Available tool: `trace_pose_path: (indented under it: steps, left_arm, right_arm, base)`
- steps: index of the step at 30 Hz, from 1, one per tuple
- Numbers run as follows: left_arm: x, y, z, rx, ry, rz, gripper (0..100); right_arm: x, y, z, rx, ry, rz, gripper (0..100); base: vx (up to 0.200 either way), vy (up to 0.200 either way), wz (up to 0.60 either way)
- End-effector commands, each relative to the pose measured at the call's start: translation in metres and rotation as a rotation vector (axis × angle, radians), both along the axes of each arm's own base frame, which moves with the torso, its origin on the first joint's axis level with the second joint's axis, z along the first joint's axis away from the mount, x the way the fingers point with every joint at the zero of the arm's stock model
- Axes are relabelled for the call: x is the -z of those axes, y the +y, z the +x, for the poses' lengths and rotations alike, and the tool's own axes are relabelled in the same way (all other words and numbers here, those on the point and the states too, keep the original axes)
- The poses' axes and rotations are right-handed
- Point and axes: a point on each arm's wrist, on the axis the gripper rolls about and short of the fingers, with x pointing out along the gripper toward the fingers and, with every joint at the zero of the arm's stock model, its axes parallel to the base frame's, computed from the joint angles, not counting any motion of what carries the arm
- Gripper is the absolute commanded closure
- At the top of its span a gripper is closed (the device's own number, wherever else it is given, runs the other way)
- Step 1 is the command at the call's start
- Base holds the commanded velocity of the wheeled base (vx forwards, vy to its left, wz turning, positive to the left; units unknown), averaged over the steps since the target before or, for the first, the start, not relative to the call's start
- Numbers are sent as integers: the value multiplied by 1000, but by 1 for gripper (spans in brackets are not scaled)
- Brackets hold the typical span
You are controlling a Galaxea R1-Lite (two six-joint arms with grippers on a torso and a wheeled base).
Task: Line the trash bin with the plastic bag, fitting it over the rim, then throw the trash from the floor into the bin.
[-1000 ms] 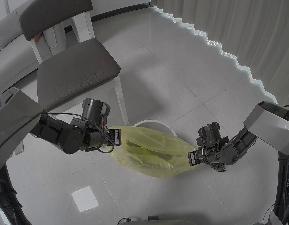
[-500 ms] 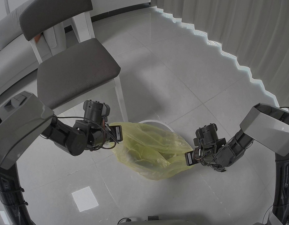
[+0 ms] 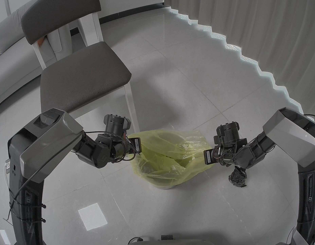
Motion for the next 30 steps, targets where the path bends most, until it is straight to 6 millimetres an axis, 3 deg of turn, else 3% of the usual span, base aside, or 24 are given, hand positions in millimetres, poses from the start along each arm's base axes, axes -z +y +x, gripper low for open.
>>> trace_pose_path:
  steps: [1, 9, 15, 22, 30]
  left_arm:
    - [10, 2, 7, -12, 10, 2, 100]
    - [16, 16, 16, -61, -3, -29, 100]
    - [24, 15, 22, -65, -16, -36, 100]
    - [23, 8, 19, -59, -21, -56, 100]
    - [11, -1, 11, -38, -35, -62, 100]
  right_arm:
    - [-4, -2, 6, 9, -18, 6, 100]
    - [-15, -6, 18, 25, -66, 21, 100]
    - [-15, -6, 21, 27, -56, 18, 100]
    - [5, -3, 19, 17, -17, -1, 100]
    - [11, 1, 12, 3, 9, -10, 100]
  base:
    - [0, 0, 0]
    - [0, 0, 0]
    - [0, 0, 0]
    - [0, 0, 0]
    - [0, 0, 0]
